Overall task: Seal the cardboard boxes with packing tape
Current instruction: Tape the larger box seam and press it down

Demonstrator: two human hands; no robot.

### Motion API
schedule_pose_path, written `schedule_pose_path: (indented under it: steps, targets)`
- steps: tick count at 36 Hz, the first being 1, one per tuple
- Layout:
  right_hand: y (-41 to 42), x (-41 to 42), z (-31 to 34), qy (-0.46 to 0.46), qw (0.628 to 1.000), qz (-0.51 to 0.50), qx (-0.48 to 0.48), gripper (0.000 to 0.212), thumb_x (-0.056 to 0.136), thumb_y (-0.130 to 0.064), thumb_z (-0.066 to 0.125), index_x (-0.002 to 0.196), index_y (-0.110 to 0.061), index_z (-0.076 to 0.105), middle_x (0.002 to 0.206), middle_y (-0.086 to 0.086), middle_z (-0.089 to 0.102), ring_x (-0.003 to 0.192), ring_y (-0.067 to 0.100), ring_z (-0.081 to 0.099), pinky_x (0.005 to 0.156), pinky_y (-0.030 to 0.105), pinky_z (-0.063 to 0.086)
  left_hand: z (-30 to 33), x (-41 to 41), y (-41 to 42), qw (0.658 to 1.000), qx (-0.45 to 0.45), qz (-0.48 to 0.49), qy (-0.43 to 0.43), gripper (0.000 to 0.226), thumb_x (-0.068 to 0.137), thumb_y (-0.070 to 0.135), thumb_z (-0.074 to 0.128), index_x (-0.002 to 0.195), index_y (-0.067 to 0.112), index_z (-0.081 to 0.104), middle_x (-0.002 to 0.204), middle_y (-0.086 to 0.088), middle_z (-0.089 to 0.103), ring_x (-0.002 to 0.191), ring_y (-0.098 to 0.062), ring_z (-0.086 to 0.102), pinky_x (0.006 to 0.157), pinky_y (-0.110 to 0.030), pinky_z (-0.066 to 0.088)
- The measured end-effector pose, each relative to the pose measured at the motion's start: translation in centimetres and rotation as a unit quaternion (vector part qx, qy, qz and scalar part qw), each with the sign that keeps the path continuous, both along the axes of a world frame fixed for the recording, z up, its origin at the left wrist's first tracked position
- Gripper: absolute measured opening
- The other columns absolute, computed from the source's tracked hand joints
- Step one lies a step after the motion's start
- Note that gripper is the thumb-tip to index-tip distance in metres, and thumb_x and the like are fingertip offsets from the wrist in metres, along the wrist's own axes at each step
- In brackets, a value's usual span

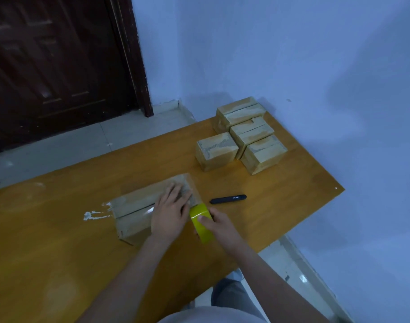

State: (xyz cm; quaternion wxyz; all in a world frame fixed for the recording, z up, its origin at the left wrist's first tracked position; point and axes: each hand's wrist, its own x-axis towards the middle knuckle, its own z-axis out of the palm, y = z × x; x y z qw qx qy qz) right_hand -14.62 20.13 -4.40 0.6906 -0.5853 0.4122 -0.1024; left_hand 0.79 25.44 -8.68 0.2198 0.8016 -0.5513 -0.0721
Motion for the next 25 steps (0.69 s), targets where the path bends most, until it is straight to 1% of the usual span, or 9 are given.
schedule_pose_path:
  steps: [3, 6, 9, 11, 13, 16, 19, 22, 25]
  targets:
    - [0.2, -0.1, -0.2, -0.009, 1.000, 0.004, 0.008, 0.018, 0.097, -0.018, 0.050, 0.108, -0.005, 0.056, 0.074, 0.007, 0.066, 0.064, 0.018, 0.065, 0.063, 0.029, 0.053, 0.3, 0.1, 0.2, 0.999, 0.028, -0.007, 0.017, 0.058, 0.093, 0.046, 0.020, 0.130, 0.024, 0.059, 0.145, -0.004, 0.045, 0.140, -0.025, 0.033, 0.108, -0.046, 0.031]
    - [0.4, -0.1, -0.5, -0.004, 1.000, 0.000, 0.006, 0.014, 0.097, -0.018, 0.049, 0.100, -0.008, 0.058, 0.072, 0.009, 0.064, 0.062, 0.019, 0.062, 0.061, 0.029, 0.053, 0.6, 0.3, 0.1, 0.998, 0.046, -0.019, 0.025, 0.060, 0.093, 0.049, 0.017, 0.133, 0.026, 0.055, 0.149, -0.002, 0.040, 0.142, -0.023, 0.027, 0.112, -0.043, 0.026]
    - [0.8, 0.2, -2.7, 0.084, 0.994, 0.009, -0.063, 0.022, 0.096, -0.028, 0.051, 0.081, -0.013, 0.056, 0.065, 0.006, 0.059, 0.061, 0.026, 0.057, 0.065, 0.045, 0.051, 0.5, 0.4, 0.1, 0.998, 0.050, -0.025, 0.030, 0.058, 0.094, 0.048, 0.018, 0.134, 0.026, 0.054, 0.149, -0.003, 0.039, 0.142, -0.023, 0.027, 0.114, -0.044, 0.027]
    - [1.1, 0.4, -4.1, 0.135, 0.988, 0.013, -0.079, 0.036, 0.092, -0.042, 0.049, 0.087, -0.007, 0.057, 0.070, 0.013, 0.062, 0.064, 0.032, 0.059, 0.071, 0.049, 0.052, 0.6, 0.3, 0.2, 0.998, 0.054, -0.032, 0.016, 0.059, 0.094, 0.048, 0.017, 0.135, 0.025, 0.053, 0.150, -0.002, 0.038, 0.143, -0.023, 0.026, 0.114, -0.045, 0.027]
    - [1.2, 0.7, -5.0, 0.144, 0.986, 0.012, -0.080, 0.044, 0.089, -0.049, 0.046, 0.096, -0.007, 0.060, 0.076, 0.012, 0.064, 0.069, 0.029, 0.061, 0.074, 0.048, 0.053, 0.9, 0.3, 0.3, 0.997, 0.062, -0.041, 0.000, 0.060, 0.094, 0.050, 0.017, 0.137, 0.026, 0.050, 0.151, -0.002, 0.037, 0.143, -0.023, 0.024, 0.115, -0.044, 0.025]
    - [1.1, 0.7, -4.7, 0.105, 0.994, -0.013, -0.038, 0.031, 0.094, -0.040, 0.050, 0.095, -0.011, 0.060, 0.086, 0.015, 0.068, 0.074, 0.029, 0.066, 0.075, 0.046, 0.054, 0.8, 0.6, 0.3, 0.993, 0.098, -0.054, -0.026, 0.068, 0.088, 0.063, 0.020, 0.142, 0.028, 0.042, 0.153, 0.001, 0.030, 0.144, -0.024, 0.021, 0.116, -0.044, 0.022]
    - [0.8, 0.2, -5.0, 0.035, 0.999, -0.011, 0.002, 0.013, 0.097, -0.029, 0.051, 0.094, -0.020, 0.059, 0.083, 0.011, 0.066, 0.071, 0.020, 0.065, 0.070, 0.039, 0.053, 0.2, 0.6, 0.6, 0.987, 0.110, -0.072, -0.093, 0.075, 0.081, 0.068, 0.033, 0.140, 0.024, 0.047, 0.149, -0.006, 0.040, 0.138, -0.030, 0.034, 0.108, -0.049, 0.035]
    - [0.5, -0.3, -5.2, -0.009, 0.999, 0.002, 0.044, 0.011, 0.097, -0.025, 0.050, 0.101, -0.019, 0.058, 0.081, 0.004, 0.066, 0.070, 0.013, 0.066, 0.067, 0.027, 0.053, 0.1, 0.5, 0.5, 0.983, 0.116, -0.067, -0.125, 0.078, 0.079, 0.070, 0.032, 0.139, 0.024, 0.048, 0.147, -0.006, 0.043, 0.136, -0.030, 0.038, 0.106, -0.047, 0.035]
    - [-0.1, -0.5, -5.7, -0.013, 0.998, 0.022, 0.060, 0.016, 0.096, -0.026, 0.052, 0.108, -0.019, 0.057, 0.092, 0.001, 0.065, 0.083, 0.014, 0.064, 0.078, 0.030, 0.052, 0.3, 0.4, 0.5, 0.982, 0.116, -0.061, -0.136, 0.079, 0.078, 0.072, 0.030, 0.138, 0.024, 0.049, 0.147, -0.006, 0.043, 0.135, -0.029, 0.039, 0.106, -0.046, 0.035]
